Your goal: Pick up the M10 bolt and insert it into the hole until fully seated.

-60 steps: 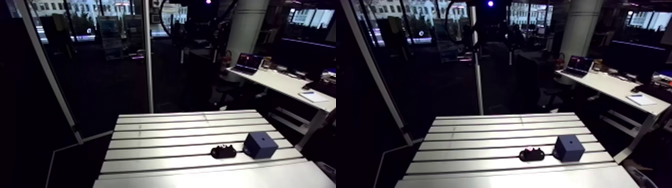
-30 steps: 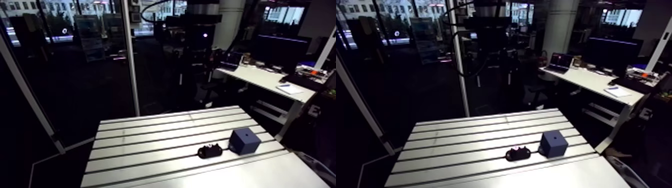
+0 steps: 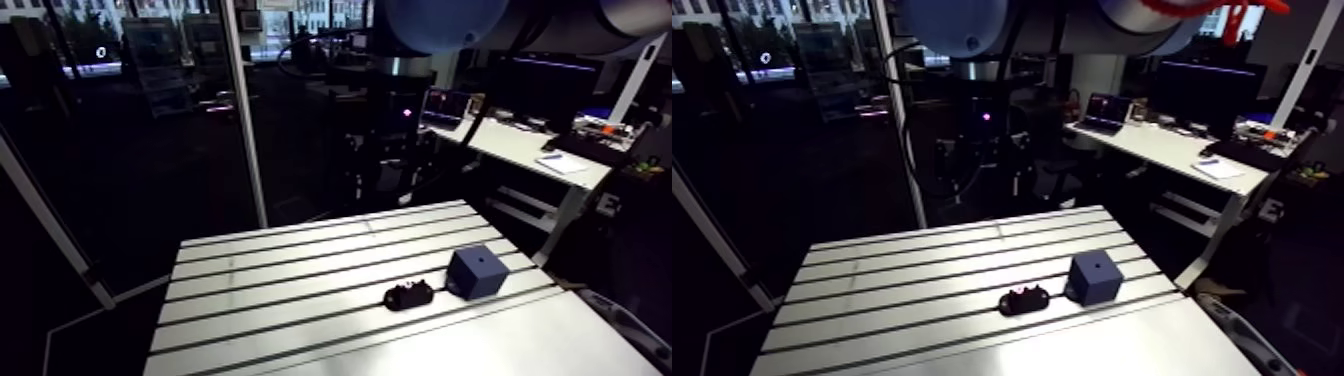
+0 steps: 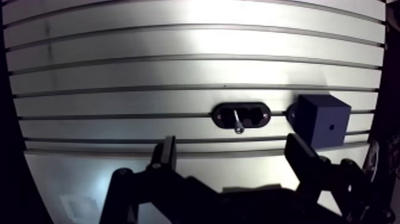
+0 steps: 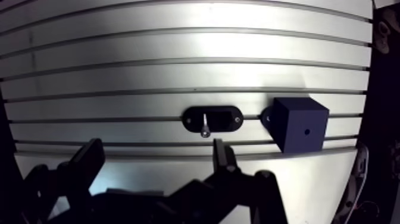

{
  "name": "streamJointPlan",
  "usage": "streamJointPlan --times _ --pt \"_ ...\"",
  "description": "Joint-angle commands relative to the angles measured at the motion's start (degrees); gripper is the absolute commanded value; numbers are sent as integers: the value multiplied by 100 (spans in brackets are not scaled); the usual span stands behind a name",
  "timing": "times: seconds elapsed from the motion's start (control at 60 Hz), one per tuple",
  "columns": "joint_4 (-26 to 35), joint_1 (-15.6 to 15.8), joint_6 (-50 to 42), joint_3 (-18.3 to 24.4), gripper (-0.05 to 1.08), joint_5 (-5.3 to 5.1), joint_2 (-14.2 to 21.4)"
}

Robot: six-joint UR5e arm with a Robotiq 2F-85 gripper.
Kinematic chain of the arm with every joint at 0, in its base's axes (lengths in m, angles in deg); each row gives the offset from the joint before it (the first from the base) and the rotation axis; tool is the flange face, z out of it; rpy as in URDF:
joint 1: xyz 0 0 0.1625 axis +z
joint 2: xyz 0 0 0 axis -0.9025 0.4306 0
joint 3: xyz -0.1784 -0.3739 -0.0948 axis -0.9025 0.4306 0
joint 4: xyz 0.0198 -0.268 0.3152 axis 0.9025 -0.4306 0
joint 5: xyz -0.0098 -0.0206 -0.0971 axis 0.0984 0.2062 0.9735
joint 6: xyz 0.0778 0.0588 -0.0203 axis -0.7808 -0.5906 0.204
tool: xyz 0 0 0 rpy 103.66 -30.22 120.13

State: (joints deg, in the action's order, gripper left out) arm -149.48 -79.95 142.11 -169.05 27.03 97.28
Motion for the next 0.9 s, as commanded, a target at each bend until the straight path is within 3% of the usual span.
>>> streamJointPlan --times 0.017,0.25,0.367,0.45,0.633,0.9 --pt "-175 -101 20 -271 1 6 -110" --pt "-565 -339 311 -485 1 40 -163" --pt "-572 -385 353 -564 13 32 -173" --pt "-597 -454 379 -641 28 31 -173" --pt "-616 -494 555 -765 43 31 -181" --pt "-641 -485 531 -855 49 31 -270"
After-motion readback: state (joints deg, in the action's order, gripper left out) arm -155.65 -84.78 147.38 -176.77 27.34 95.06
